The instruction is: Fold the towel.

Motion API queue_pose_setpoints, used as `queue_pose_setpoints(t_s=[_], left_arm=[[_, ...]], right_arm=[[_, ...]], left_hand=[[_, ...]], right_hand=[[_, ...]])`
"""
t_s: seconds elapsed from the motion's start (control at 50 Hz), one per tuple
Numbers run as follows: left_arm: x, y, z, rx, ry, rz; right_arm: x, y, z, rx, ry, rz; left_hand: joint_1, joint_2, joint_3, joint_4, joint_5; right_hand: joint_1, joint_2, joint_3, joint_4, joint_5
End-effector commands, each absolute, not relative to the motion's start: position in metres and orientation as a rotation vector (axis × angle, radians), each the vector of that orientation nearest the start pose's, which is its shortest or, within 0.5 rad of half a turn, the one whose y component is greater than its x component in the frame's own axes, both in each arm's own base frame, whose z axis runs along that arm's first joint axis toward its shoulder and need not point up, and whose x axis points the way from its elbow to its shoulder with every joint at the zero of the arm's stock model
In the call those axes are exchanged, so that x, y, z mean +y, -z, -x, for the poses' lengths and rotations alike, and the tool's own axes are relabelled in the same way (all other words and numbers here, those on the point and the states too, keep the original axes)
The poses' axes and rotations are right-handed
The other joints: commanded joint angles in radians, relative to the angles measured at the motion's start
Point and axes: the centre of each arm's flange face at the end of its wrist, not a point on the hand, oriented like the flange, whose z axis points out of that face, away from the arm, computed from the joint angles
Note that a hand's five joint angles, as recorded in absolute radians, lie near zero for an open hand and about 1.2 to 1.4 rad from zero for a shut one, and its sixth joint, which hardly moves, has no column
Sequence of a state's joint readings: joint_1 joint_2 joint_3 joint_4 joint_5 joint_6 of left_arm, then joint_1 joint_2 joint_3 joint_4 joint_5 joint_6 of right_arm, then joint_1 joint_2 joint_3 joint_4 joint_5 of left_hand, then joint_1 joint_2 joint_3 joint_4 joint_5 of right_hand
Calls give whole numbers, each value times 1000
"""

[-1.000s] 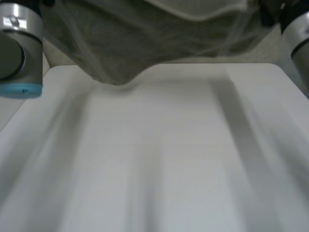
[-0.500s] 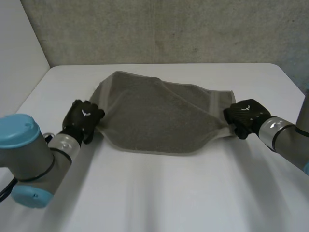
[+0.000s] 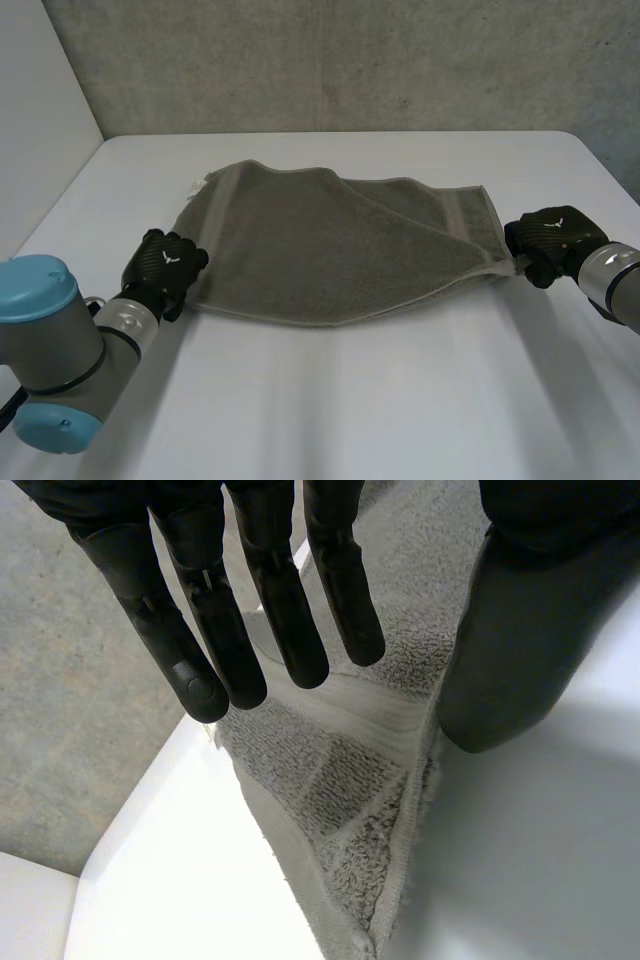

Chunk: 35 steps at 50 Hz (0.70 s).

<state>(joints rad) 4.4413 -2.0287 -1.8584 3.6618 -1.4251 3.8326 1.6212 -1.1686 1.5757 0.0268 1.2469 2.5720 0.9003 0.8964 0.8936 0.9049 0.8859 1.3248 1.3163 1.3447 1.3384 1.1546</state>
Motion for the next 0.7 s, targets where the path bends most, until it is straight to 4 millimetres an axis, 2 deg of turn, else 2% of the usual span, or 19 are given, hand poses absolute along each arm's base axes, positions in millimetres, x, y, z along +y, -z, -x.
queue_pose_setpoints(t_s=[0.02, 0.4, 0.46, 0.48, 0.5, 0.52, 0.54, 0.64, 0.66, 0.68, 0.7], left_arm=[[-290, -115, 226, 2026, 1843, -1193], [-293, -108, 222, 2053, 1814, -1189], [-294, -104, 221, 2062, 1802, -1191], [-296, -103, 221, 2064, 1799, -1187], [-299, -104, 220, 2060, 1802, -1180], [-299, -104, 220, 2060, 1802, -1180], [-302, -106, 218, 2052, 1807, -1162], [-314, -117, 209, 2038, 1830, -1093], [-317, -128, 206, 2010, 1858, -1067], [-317, -128, 206, 2010, 1858, -1067], [-319, -146, 203, 1967, 1898, -1034]], right_arm=[[-327, -177, -177, 2407, 1741, 1060], [-328, -176, -177, 2405, 1750, 1061], [-328, -176, -176, 2405, 1752, 1055], [-328, -177, -177, 2400, 1760, 1057], [-328, -177, -177, 2397, 1766, 1055], [-328, -177, -177, 2397, 1766, 1055], [-328, -178, -177, 2395, 1770, 1055], [-326, -181, -177, 2379, 1788, 1053], [-325, -186, -178, 2368, 1807, 1046], [-325, -187, -178, 2368, 1807, 1046], [-324, -194, -178, 2343, 1828, 1040]], left_hand=[[-120, -116, -113, -125, -280], [-44, -40, -37, -48, -204], [53, 57, 60, 48, -107], [178, 182, 185, 173, 18], [400, 404, 407, 396, 240], [402, 406, 409, 398, 242], [495, 499, 502, 490, 335], [496, 500, 503, 491, 336], [496, 500, 503, 491, 336], [496, 500, 503, 491, 336], [496, 500, 503, 491, 336]], right_hand=[[71, 80, 52, 58, 67], [71, 80, 52, 58, 67], [71, 80, 52, 58, 67], [71, 80, 52, 58, 67], [71, 80, 52, 58, 67], [71, 80, 52, 58, 67], [71, 80, 52, 58, 67], [71, 80, 52, 58, 67], [71, 80, 52, 58, 67], [71, 80, 52, 58, 67], [71, 80, 52, 58, 67]])
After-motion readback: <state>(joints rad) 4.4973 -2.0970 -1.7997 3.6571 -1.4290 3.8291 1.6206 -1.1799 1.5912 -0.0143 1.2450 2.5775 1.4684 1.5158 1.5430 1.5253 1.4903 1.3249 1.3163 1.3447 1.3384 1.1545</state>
